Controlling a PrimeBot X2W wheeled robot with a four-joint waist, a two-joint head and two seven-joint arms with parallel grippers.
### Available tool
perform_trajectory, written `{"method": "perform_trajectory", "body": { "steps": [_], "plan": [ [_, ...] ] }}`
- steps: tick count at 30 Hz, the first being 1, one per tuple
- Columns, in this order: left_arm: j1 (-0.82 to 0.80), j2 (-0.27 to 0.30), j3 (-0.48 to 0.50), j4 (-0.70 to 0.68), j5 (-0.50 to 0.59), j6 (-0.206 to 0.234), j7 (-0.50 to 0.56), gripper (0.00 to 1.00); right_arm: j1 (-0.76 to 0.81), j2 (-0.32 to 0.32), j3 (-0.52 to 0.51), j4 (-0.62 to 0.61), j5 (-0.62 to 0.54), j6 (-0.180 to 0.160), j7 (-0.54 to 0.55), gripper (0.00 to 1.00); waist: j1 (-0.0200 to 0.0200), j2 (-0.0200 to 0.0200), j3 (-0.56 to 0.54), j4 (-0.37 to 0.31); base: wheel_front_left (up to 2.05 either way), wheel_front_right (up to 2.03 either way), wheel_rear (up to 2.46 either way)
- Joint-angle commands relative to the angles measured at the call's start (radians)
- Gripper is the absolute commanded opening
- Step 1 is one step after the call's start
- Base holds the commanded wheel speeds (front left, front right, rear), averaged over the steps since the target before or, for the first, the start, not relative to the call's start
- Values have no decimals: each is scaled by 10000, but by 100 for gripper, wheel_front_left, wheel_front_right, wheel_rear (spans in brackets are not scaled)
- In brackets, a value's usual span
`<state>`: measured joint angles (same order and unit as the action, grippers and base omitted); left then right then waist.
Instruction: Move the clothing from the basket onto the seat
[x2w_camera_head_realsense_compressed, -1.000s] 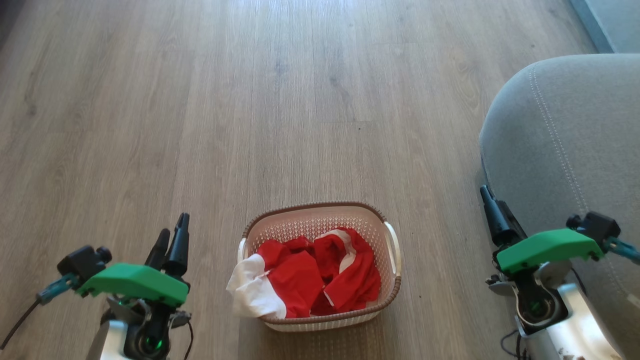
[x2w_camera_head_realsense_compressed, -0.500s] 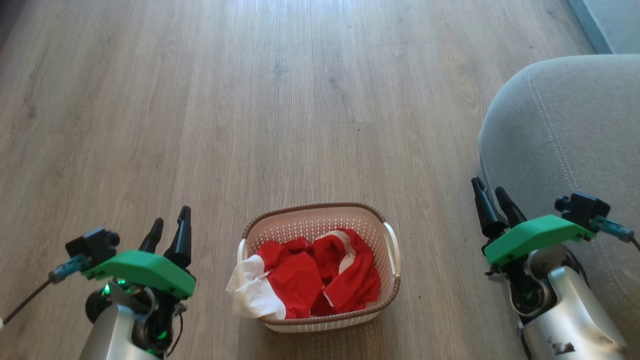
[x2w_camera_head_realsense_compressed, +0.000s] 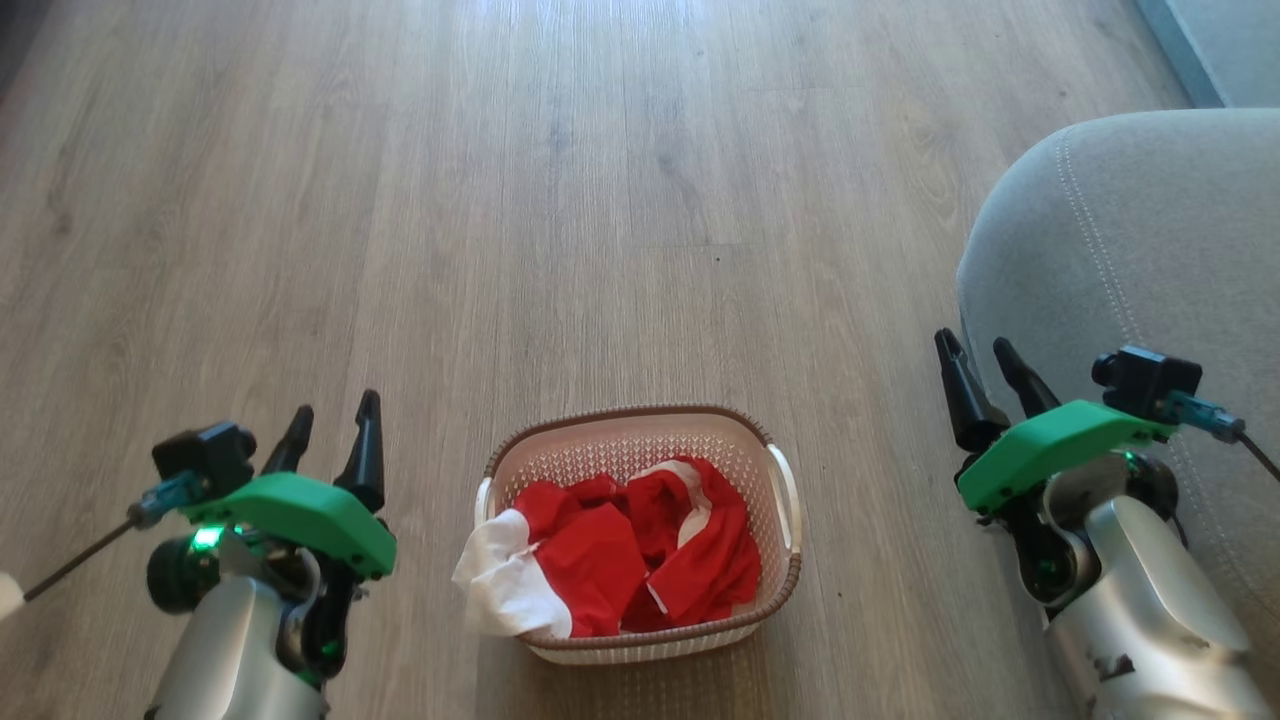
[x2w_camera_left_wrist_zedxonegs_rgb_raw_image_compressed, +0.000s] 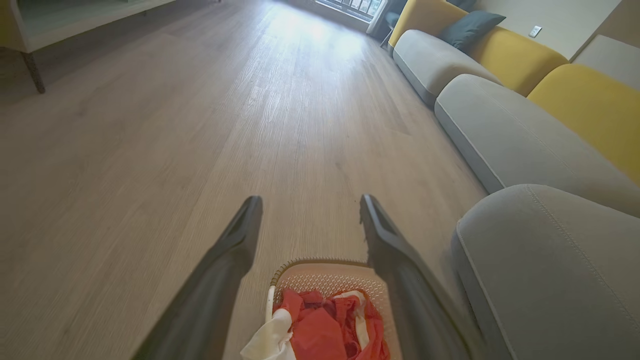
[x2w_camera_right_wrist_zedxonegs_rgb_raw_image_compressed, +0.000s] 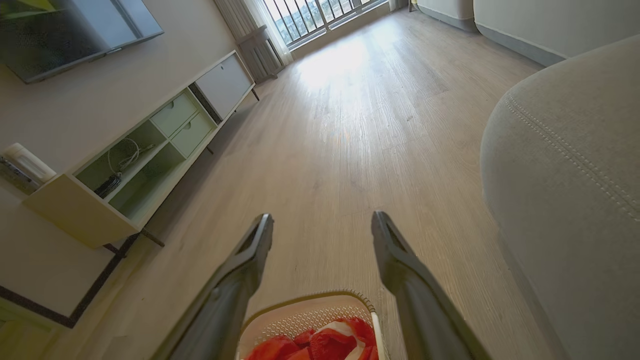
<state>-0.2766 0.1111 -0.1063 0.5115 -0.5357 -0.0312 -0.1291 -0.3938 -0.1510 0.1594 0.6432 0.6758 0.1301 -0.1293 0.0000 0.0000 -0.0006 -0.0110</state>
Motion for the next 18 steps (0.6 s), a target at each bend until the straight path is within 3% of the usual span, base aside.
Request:
{"method": "perform_trajectory", "body": {
  "steps": [1, 18],
  "plan": [
    [-705, 292, 147, -241, 286, 54, -166, 100, -676, -142, 167, -213, -281, 5, -150, 100, 0, 0, 3, 3, 0, 0, 0],
    [-1183, 205, 317, -351, 1961, 264, -664, 100, -1297, -286, 254, 95, -2505, 5, -654, 100, 0, 0, 46, -34, 0, 0, 0]
  ]
}}
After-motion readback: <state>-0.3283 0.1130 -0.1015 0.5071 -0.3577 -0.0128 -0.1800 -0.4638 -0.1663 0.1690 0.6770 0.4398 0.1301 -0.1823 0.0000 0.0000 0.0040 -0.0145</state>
